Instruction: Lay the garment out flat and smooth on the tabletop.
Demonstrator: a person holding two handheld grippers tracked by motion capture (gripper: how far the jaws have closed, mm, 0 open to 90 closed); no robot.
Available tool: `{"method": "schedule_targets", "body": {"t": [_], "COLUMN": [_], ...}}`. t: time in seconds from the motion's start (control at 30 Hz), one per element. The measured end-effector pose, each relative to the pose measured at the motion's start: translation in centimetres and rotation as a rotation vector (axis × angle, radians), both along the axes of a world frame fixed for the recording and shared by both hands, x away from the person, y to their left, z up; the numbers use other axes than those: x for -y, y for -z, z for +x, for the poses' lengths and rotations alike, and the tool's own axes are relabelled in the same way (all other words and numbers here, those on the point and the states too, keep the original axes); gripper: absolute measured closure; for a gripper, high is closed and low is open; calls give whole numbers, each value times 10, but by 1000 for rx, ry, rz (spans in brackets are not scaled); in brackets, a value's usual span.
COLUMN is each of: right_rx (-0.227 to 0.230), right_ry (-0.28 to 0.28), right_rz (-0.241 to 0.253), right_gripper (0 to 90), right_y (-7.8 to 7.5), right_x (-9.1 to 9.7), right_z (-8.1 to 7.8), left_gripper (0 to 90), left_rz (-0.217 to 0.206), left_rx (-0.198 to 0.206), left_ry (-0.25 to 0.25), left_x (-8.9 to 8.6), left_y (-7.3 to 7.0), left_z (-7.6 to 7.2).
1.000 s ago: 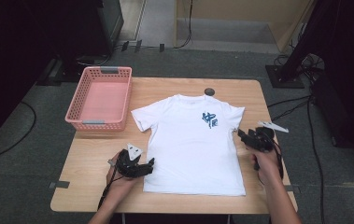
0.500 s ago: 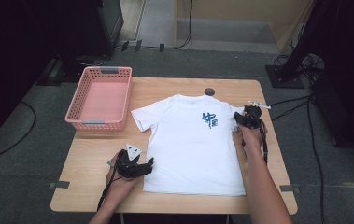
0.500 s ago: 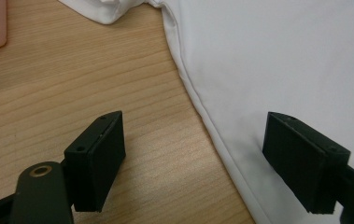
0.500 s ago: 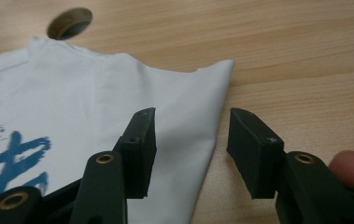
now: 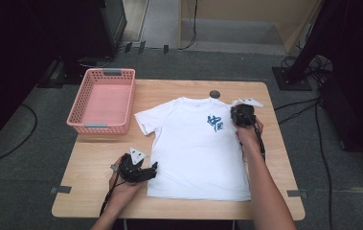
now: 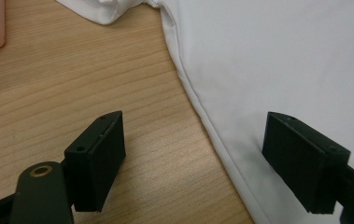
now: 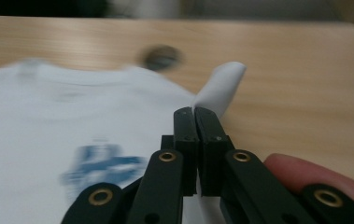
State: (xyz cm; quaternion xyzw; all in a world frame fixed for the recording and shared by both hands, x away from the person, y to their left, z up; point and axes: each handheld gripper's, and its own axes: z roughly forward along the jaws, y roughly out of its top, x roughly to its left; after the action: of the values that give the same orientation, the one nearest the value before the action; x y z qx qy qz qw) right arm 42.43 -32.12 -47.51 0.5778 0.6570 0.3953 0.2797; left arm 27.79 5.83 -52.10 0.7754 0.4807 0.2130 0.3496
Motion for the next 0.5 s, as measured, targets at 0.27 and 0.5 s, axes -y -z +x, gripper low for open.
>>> {"method": "schedule_targets", "body": {"t": [0.27,0.5], "right_rx": [32,-107], "right_ry": [-140,-217], "right_rz": [11,-114], "right_gripper": [637,720], "right_y": [-19,3], "right_x": [-24,-40], "right_z": [1,1], "left_gripper": [217,217], "left_rz": [1,0], "left_rx": [-1,0], "left_ry": [1,2], "left_x": [0,0], "left_y": [0,0], "left_z": [0,0]}}
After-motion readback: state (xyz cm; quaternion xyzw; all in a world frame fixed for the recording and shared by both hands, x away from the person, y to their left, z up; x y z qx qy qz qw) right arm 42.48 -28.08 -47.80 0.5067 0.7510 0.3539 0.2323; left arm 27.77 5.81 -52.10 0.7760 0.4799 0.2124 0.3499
